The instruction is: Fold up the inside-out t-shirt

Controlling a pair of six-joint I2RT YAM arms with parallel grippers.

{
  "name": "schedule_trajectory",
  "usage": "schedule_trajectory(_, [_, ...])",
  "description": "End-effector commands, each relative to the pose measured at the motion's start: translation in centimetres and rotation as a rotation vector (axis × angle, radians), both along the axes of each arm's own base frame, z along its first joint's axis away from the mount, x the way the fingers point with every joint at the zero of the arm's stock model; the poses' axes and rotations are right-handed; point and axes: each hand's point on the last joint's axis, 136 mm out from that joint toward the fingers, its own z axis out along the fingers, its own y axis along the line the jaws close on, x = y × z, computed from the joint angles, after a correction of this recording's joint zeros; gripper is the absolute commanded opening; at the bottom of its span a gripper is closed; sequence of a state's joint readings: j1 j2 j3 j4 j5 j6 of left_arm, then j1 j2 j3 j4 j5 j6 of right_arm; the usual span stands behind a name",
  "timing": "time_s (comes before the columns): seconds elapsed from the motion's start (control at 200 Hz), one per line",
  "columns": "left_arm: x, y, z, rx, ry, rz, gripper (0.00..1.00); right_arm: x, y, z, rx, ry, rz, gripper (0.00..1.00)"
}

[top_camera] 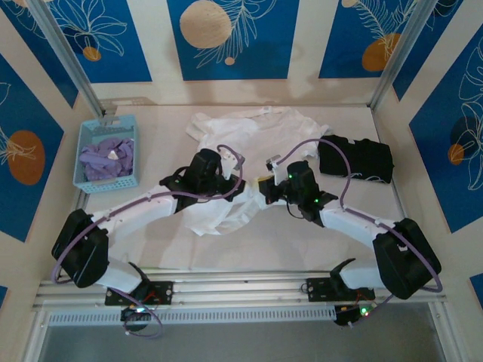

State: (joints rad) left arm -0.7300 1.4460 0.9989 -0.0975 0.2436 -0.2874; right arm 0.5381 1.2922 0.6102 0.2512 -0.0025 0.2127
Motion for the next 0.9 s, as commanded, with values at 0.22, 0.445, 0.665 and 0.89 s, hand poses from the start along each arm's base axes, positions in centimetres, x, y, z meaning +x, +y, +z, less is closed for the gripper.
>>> schedule_trajectory(0.22, [-0.7, -0.2, 2.0, -0.074, 0.062, -0.011, 0.0, -3.0, 0.2, -1.3, -0.092, -0.143, 0.043, 0.58])
schedule_trajectory(0.445, [-1.1, -0.4, 2.5, -0.098, 0.082, -0.023, 0.0, 0.1, -1.0, -2.4, -0.232, -0.225, -0.149, 0.83])
schedule_trajectory(0.665, [-1.0, 0.0, 2.1, -0.076, 0.094, -0.002, 0.0, 1.2, -2.3, -1.6, -0.249, -0.252, -0.254, 0.6])
schedule_trajectory(0.89, [0.0, 0.3, 0.9, -0.023, 0.087, 0.023, 0.0, 0.2, -3.4, 0.0, -0.179, -0.226, -0.242, 0.18])
